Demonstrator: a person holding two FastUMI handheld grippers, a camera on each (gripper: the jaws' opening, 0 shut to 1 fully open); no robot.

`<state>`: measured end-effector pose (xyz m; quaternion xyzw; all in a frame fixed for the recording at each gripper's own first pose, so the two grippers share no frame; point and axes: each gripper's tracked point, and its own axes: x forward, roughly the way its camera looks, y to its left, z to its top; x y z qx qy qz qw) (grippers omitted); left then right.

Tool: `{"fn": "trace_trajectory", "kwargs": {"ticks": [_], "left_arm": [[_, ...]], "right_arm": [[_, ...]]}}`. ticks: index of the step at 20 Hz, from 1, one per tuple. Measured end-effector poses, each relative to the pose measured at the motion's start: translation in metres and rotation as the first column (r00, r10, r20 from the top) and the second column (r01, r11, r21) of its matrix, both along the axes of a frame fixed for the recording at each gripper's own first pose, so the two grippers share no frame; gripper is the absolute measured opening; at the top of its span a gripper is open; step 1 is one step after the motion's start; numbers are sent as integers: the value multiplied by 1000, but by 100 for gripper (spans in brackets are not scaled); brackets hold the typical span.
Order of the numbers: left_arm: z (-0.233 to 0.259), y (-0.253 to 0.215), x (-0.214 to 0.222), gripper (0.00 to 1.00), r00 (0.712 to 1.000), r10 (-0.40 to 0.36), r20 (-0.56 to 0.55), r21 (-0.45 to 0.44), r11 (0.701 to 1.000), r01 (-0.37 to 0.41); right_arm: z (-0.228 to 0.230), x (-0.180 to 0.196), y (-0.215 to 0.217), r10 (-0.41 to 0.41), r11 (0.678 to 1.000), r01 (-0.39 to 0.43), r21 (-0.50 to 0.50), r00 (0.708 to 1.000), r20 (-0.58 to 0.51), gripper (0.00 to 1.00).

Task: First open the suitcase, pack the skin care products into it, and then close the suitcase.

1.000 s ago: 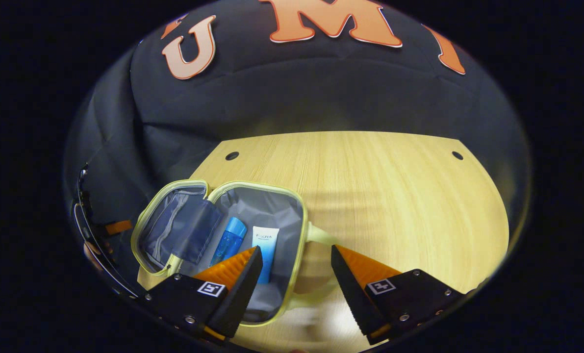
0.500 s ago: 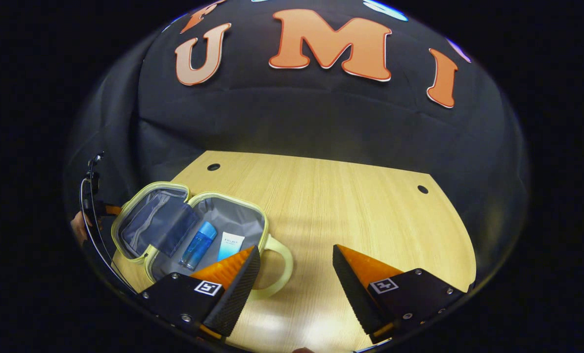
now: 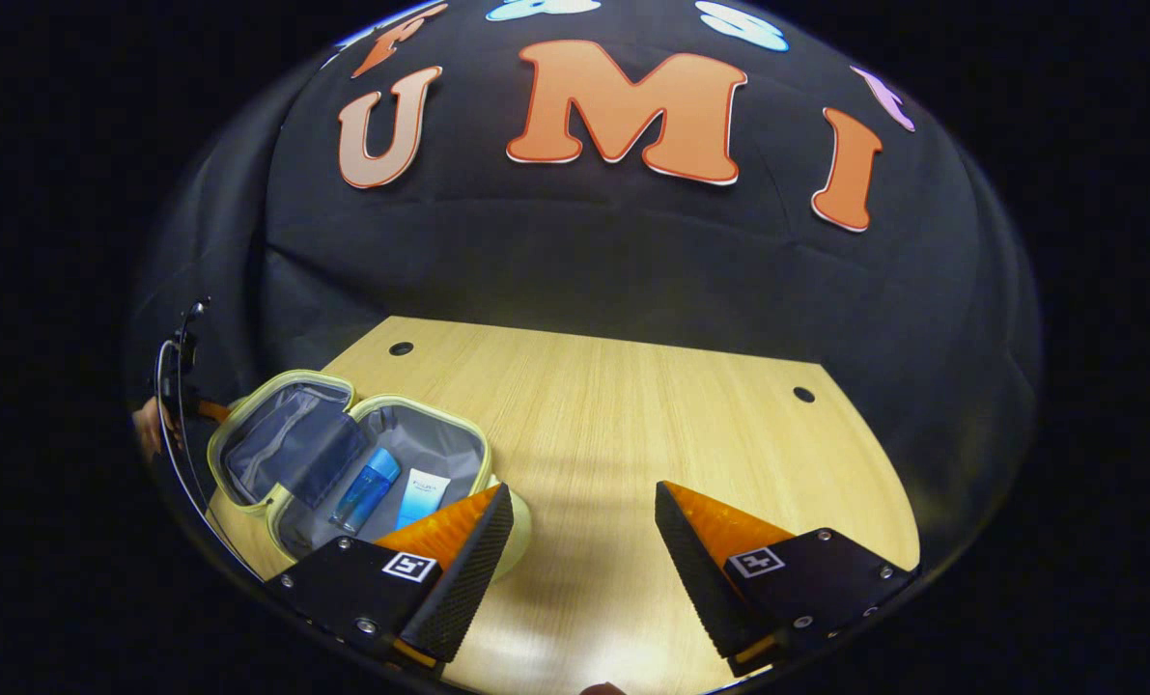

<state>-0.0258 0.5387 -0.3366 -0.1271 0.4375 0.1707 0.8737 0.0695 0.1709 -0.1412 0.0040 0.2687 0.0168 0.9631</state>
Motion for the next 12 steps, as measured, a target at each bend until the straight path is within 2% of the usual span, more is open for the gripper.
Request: {"fn": "trace_trajectory", "kwargs": {"ticks": [6, 10, 12], "left_arm": [[81, -23, 4, 12, 988, -93, 125, 174, 982, 70], [162, -44, 7, 12, 964, -143, 222, 224, 970, 93], [185, -68, 13, 11, 952, -174, 254, 255, 961, 108]], "right_arm": [[29, 9, -16, 23, 999, -20, -29, 994, 105, 95], [45, 14, -32, 58, 997, -49, -57, 985, 165, 95], [48, 15, -37, 85, 995, -72, -75, 979, 188, 96]]}}
